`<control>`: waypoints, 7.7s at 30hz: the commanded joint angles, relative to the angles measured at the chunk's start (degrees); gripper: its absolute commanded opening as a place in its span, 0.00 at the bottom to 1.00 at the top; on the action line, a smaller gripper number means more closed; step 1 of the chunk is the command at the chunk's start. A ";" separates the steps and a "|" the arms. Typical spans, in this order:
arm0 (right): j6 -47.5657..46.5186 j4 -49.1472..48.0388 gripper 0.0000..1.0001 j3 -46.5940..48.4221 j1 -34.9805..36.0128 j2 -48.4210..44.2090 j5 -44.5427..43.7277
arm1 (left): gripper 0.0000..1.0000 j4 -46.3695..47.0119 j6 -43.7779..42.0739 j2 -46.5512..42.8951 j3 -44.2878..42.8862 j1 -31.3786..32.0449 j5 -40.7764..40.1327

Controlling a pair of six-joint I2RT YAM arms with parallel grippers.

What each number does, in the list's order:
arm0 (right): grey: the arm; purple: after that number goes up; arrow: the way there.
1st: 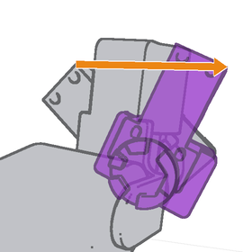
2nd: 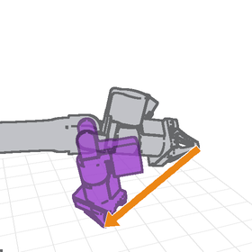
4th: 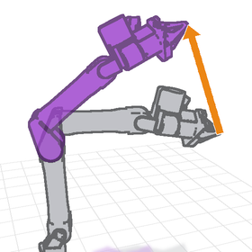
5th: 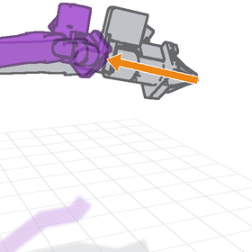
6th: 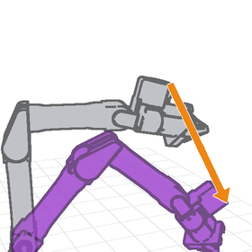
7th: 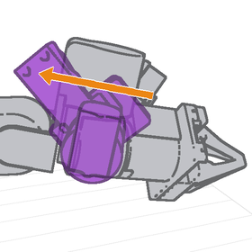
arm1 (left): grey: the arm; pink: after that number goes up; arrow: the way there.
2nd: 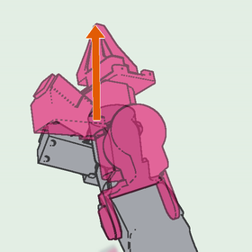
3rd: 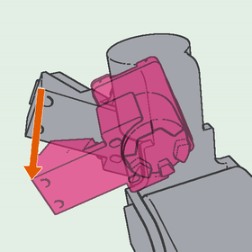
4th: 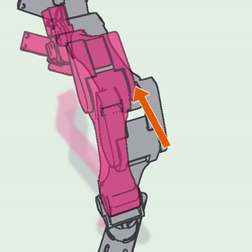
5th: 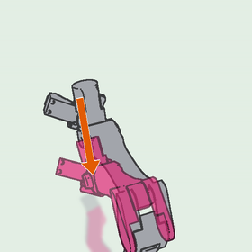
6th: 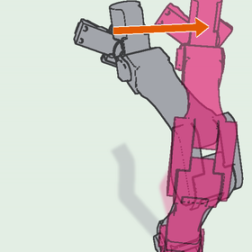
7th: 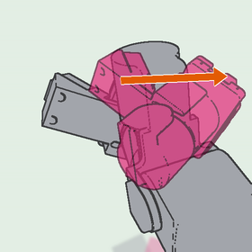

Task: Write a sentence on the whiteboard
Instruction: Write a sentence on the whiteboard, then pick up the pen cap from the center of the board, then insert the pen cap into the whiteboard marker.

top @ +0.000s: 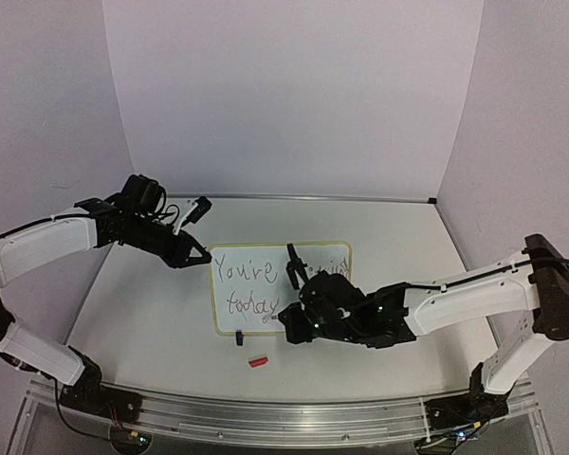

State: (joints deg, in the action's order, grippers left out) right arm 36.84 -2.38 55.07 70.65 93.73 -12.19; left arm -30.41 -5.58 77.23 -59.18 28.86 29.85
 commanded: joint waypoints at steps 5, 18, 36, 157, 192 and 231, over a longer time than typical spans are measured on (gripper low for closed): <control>0.95 -1.20 0.00 -4.54 -0.25 -8.18 -5.90 | 0.00 -3.96 -0.81 1.75 0.18 1.38 -0.70; 1.73 0.74 0.00 -5.41 -0.30 -8.53 -8.95 | 0.00 -3.96 -0.79 2.00 0.10 1.37 -0.62; -2.02 0.49 0.00 -5.31 -0.34 -11.23 -6.38 | 0.00 -3.95 -0.83 2.05 0.10 1.37 -0.79; -0.16 -2.97 0.00 -19.97 -16.41 -29.67 39.90 | 0.00 25.48 16.13 3.82 19.41 46.69 -36.57; 5.70 -15.90 0.00 -21.31 -17.86 -22.17 53.12 | 0.00 28.15 15.32 -5.45 21.68 46.63 -28.31; 6.98 -19.04 0.00 -21.24 -17.88 -19.51 56.55 | 0.00 30.19 15.38 -6.86 21.92 46.58 -28.34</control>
State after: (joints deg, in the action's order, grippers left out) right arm 43.17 -17.73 33.21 53.01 73.21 42.85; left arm -2.46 10.35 71.18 -37.26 75.72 1.41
